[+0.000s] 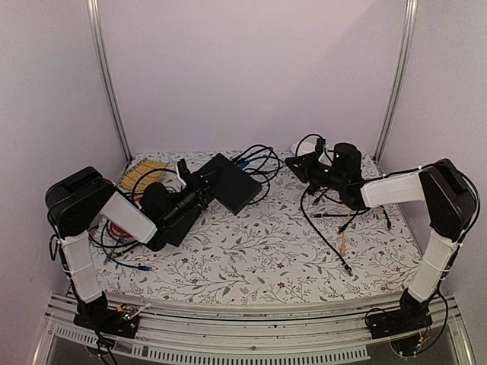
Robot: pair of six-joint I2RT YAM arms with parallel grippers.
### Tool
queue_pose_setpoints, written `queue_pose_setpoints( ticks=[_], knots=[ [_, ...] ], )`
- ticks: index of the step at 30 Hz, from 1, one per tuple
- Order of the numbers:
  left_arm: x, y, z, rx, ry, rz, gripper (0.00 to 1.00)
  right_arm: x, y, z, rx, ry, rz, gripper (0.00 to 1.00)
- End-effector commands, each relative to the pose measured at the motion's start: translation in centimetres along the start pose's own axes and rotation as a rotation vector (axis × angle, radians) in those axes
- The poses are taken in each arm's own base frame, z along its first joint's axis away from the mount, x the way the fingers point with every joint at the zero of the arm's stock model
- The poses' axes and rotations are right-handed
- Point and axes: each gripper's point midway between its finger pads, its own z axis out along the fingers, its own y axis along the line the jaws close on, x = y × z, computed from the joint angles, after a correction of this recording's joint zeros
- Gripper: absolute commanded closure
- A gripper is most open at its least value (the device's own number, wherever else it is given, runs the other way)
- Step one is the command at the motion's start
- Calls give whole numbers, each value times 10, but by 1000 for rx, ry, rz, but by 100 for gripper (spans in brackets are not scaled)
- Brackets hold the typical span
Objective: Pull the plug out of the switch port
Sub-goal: Place the connector at the corner of the board.
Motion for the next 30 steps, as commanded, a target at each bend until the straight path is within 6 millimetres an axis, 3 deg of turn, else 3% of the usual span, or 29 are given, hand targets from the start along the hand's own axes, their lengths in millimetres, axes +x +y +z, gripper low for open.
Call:
queue_pose_setpoints(
  ticks=[1,6,15,17,20,23,25,26,27,30],
  knots=[
    [-18,-64,-4,216,-48,65,100,-14,0,-26,-17,-19,-17,98],
    [-11,-68,3,239,-2,79,100,-32,-35,-36,35,-30,16,98],
    [4,-67,13,264,94,90,100,-58,-121,-19,105,3,122,97],
    [7,-65,14,270,111,85,100,-59,-135,-16,120,9,143,89],
    [10,-60,15,269,133,77,100,-55,-152,-13,138,25,176,63],
    [11,-59,16,269,147,72,100,-50,-158,-16,150,32,196,52],
    [11,-61,16,277,152,66,100,-47,-158,-20,156,35,201,50],
    [13,-47,16,252,158,55,100,-46,-157,-23,157,33,205,50],
    [14,-45,17,250,159,51,100,-45,-155,-26,160,31,206,49],
    [15,-48,18,261,167,48,100,-41,-150,-35,169,29,214,48]
  ],
)
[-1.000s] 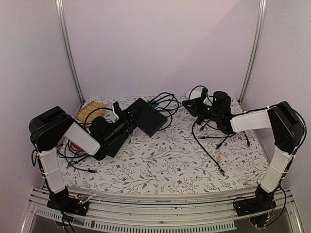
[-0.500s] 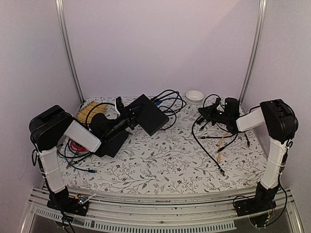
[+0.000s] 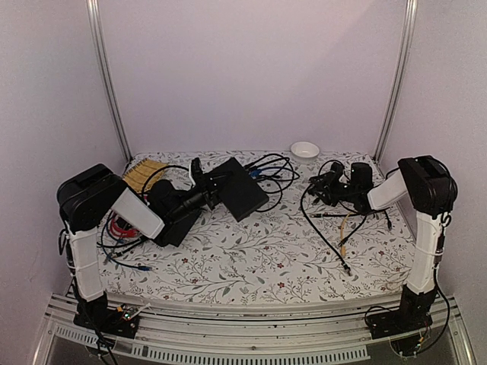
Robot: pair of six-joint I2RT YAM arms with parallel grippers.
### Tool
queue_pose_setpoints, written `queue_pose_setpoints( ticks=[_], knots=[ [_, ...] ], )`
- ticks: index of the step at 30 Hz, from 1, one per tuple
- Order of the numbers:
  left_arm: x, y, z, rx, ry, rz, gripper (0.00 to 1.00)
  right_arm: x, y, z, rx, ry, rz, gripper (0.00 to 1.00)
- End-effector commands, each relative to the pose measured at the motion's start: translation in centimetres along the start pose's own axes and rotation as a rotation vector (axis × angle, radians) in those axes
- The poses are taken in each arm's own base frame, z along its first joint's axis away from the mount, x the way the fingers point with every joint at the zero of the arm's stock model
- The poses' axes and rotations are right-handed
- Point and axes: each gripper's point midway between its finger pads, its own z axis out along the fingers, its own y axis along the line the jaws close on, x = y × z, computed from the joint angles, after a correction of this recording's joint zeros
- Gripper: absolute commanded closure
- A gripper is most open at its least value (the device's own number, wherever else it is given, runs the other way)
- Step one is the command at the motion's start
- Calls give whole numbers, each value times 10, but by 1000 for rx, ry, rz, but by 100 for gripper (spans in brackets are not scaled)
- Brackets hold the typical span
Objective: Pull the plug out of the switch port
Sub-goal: Place the connector at the corner of the board, then pull the connector from the switch port.
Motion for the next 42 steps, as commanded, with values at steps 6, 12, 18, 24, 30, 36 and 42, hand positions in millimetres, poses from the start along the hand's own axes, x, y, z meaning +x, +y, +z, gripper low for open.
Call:
queue_pose_setpoints(
  ticks=[6,12,18,24,30,36,42],
  knots=[
    [-10,-65,2,232,-15,78,100,20,22,-35,-12,-8,4,48],
    [-11,-79,-4,258,-20,86,100,41,64,-55,-55,-36,-57,48],
    [-10,-81,-6,270,-21,68,100,80,121,-68,-127,-29,-150,48],
    [-8,-82,-5,277,-24,50,100,129,160,-52,-185,43,-223,48],
    [-5,-84,-5,287,-20,39,100,162,184,-33,-237,105,-268,48],
    [-4,-86,-5,291,-19,32,100,178,197,-19,-264,142,-282,48],
    [-2,-87,-4,294,-15,29,100,187,203,-8,-275,162,-287,48]
  ],
)
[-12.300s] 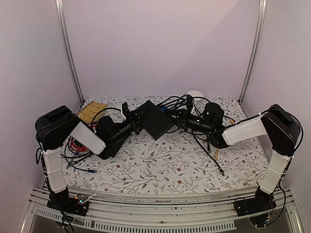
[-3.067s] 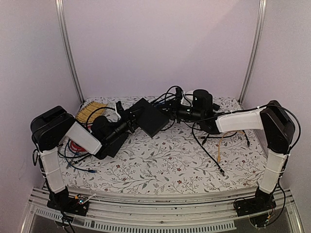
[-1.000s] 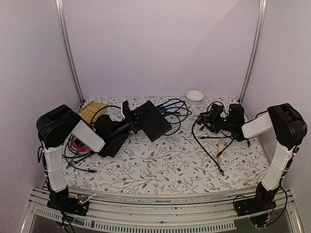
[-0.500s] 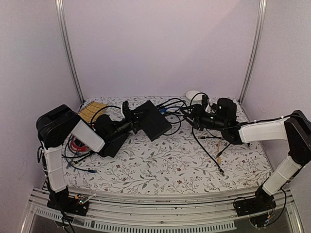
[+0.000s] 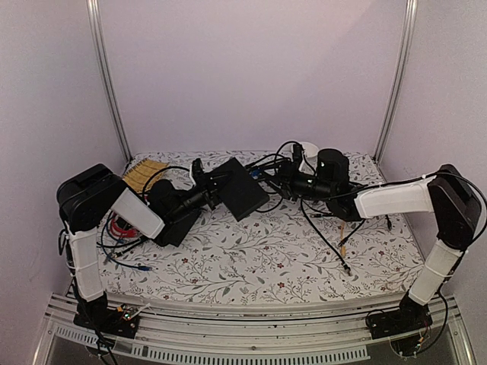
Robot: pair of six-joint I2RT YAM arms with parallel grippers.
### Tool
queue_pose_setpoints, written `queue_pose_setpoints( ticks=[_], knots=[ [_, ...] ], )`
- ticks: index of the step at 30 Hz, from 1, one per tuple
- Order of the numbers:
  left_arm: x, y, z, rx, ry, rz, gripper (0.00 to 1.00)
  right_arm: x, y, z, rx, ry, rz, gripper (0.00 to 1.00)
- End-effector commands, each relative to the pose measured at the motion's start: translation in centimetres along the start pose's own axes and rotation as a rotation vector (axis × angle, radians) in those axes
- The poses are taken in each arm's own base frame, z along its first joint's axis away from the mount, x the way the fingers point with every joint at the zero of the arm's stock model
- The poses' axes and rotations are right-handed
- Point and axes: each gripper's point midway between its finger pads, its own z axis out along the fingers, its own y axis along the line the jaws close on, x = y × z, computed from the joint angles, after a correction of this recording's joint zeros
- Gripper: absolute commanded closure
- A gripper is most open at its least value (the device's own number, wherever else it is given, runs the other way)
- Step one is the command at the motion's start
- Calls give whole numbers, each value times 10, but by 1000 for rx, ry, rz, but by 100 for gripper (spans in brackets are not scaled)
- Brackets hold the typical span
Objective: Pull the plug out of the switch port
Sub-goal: Pull the connector from the switch port.
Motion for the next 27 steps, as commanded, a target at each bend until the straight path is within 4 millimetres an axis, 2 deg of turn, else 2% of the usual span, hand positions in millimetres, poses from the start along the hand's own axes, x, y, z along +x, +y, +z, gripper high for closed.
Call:
queue_pose_setpoints(
  ticks=[1,11,27],
  knots=[
    [-2,-88,-6,294,-26,93,100,0,9,12,-18,-4,-21,48],
    [-1,-89,-5,296,-23,92,100,3,11,25,-32,16,-16,49],
    [-1,-88,-4,296,-22,92,100,4,15,32,-48,31,-17,63]
  ],
)
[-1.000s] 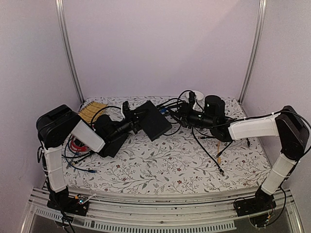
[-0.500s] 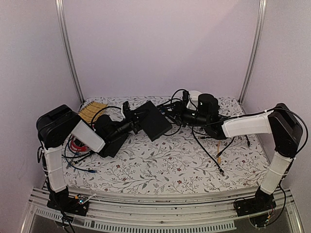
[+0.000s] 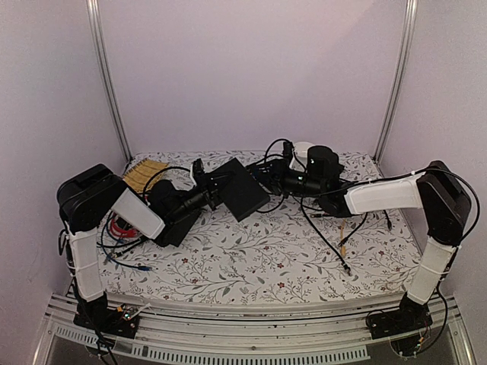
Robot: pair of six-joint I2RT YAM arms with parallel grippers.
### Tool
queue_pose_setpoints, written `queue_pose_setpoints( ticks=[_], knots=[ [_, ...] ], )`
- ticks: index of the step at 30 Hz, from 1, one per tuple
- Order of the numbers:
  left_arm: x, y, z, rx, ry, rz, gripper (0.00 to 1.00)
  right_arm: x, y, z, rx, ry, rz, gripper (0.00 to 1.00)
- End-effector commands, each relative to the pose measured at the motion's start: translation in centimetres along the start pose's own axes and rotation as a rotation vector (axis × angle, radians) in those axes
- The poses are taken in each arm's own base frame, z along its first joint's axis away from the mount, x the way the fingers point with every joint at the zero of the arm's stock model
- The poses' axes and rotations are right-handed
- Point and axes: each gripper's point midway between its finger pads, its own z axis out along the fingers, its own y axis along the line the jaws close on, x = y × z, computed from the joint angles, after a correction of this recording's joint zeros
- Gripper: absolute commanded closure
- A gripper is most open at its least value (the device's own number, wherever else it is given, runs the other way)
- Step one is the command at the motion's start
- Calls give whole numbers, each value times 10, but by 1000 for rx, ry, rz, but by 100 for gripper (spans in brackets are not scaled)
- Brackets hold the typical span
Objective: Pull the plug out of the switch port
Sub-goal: Pull the connector from the switch port.
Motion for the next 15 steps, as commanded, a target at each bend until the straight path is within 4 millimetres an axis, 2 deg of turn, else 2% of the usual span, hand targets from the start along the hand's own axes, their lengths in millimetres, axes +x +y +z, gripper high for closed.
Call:
queue_pose_setpoints(
  ticks=[1,15],
  knots=[
    [-3,-88,-4,295,-23,101,100,0,7,7,-26,7,-13,63],
    [-3,-88,-3,295,-21,103,100,3,8,12,-40,28,-12,75]
  ],
)
